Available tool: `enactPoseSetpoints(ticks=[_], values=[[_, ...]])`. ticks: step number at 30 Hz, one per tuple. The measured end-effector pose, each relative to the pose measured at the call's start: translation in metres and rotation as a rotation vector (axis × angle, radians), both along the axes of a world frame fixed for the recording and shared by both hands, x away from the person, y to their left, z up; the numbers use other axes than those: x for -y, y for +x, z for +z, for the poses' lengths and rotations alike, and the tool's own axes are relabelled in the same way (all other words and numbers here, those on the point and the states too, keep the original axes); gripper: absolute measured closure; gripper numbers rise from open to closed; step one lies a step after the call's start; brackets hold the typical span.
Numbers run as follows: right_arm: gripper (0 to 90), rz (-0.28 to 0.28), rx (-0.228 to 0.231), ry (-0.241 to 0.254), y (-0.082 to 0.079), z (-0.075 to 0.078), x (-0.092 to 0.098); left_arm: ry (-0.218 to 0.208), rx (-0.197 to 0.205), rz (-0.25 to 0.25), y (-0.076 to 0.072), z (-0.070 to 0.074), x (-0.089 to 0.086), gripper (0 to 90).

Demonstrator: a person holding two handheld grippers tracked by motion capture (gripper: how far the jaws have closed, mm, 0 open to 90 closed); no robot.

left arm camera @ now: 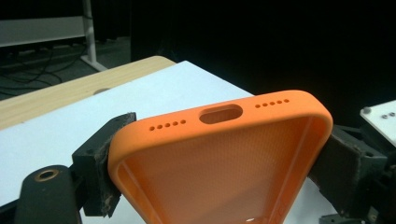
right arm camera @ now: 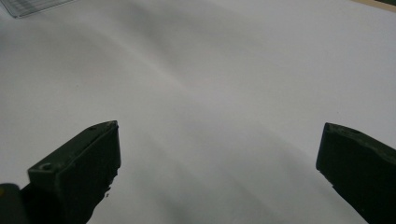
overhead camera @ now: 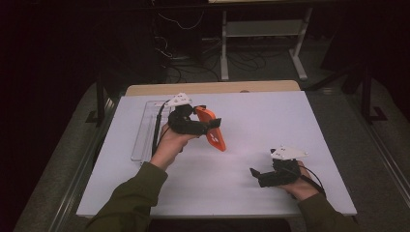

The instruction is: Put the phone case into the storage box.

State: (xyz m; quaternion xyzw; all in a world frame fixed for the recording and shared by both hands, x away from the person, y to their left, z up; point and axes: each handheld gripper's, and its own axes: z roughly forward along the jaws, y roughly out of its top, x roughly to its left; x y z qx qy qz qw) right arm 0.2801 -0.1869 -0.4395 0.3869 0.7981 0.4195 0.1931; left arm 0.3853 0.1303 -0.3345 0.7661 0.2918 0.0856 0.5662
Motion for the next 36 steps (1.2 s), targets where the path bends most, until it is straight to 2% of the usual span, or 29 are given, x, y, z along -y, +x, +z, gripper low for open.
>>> enactPoseSetpoints(ticks=[8, 11, 14, 21, 26, 31, 34, 36], values=[[0.0, -0.005, 0.000, 0.001, 0.000, 0.000, 0.000, 0.015, 0.025, 0.038, 0.013, 0.010, -0.008, 14.9], [0.0, -0.004, 0.000, 0.001, 0.000, 0.000, 0.000, 0.031, 0.039, 0.055, 0.018, 0.016, -0.013, 14.9], [0.0, -0.003, 0.005, -0.001, 0.001, 0.000, 0.001, 0.025, 0.050, 0.077, 0.025, 0.022, -0.018, 14.9], [0.0, -0.004, 0.006, 0.000, 0.001, 0.000, 0.001, 0.042, 0.071, 0.127, 0.039, 0.035, -0.033, 14.9], [0.0, -0.003, 0.008, -0.003, 0.001, 0.000, 0.001, 0.036, 0.077, 0.170, 0.047, 0.041, -0.042, 14.9], [0.0, -0.002, 0.009, -0.006, 0.001, 0.000, 0.001, 0.063, 0.093, 0.224, 0.054, 0.045, -0.052, 14.9], [0.0, -0.007, -0.005, -0.004, 0.001, 0.000, 0.000, 0.058, 0.090, 0.260, 0.060, 0.047, -0.060, 14.9], [0.0, -0.007, -0.005, -0.003, 0.001, 0.000, 0.001, 0.070, 0.095, 0.278, 0.063, 0.048, -0.065, 14.9]])
